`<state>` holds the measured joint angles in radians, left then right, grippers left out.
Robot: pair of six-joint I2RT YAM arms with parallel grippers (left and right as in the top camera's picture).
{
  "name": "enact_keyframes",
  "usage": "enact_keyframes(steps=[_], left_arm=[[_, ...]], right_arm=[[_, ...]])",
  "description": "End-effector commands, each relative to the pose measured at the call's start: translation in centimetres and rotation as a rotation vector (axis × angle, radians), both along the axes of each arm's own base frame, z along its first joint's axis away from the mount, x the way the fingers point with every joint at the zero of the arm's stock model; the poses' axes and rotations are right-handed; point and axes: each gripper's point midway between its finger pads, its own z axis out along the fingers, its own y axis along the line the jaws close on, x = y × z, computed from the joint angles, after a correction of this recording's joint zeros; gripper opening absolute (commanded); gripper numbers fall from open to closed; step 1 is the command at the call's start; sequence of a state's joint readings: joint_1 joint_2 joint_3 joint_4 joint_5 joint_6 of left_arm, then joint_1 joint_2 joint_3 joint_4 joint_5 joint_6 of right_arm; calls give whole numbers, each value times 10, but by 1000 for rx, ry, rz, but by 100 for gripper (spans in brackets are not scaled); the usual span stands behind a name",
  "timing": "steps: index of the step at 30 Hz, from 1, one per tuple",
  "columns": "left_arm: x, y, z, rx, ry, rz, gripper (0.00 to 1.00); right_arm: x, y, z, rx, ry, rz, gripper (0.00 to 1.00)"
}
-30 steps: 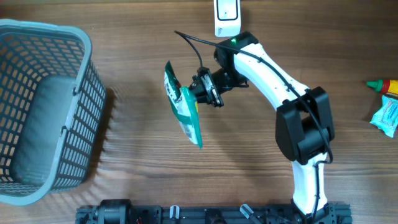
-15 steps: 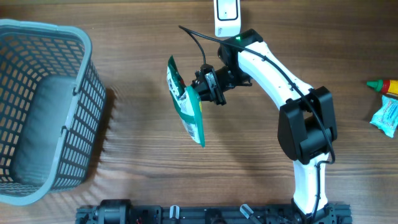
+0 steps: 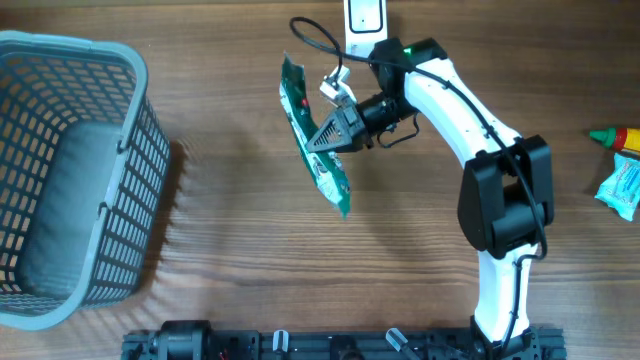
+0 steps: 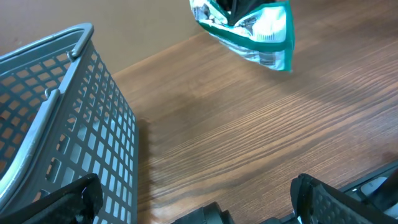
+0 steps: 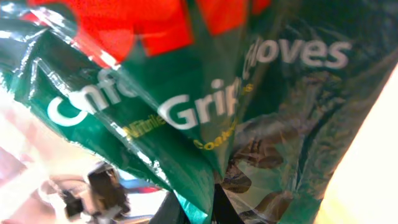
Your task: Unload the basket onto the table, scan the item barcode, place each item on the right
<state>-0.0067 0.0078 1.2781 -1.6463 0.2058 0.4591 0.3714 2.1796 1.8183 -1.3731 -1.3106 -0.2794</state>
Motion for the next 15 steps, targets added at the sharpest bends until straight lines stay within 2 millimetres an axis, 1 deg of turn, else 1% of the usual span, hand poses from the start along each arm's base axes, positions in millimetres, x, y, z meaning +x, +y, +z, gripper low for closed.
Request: enact_keyframes(steps=[1,3,4,5,7,8,9,10,11,12,15], left_arm=[[0,0,0,6,-6,-2,100],[0,0,0,6,-6,-3,100],[0,0,0,6,-6,-3,100],[0,0,0,6,-6,-3,100],[0,0,0,6,-6,-3,100],[0,0,1,6,-7,-3,100],[0,0,0,6,-6,-3,100],[0,0,0,6,-6,-3,100],[0,0,0,6,-6,-3,100],[0,0,0,6,-6,-2,100],[0,0,0,6,-6,-3,100]], right_arm=[[-6,12,38,354,-315,49,4],[-9,21,35,444,-311,50,4],[-11,24,30,464,-299,55,4],[-15,31,17,446,-263,74,4],[-18,42,-18,283,-182,88,4],[-16,47,-38,160,-140,69,4],[-16,51,-52,55,-61,38,4],[-21,56,-45,111,-39,57,4],[-28,60,-31,225,-49,98,4],[-37,63,-12,388,-91,169,4],[-45,73,-17,397,-107,207,5]])
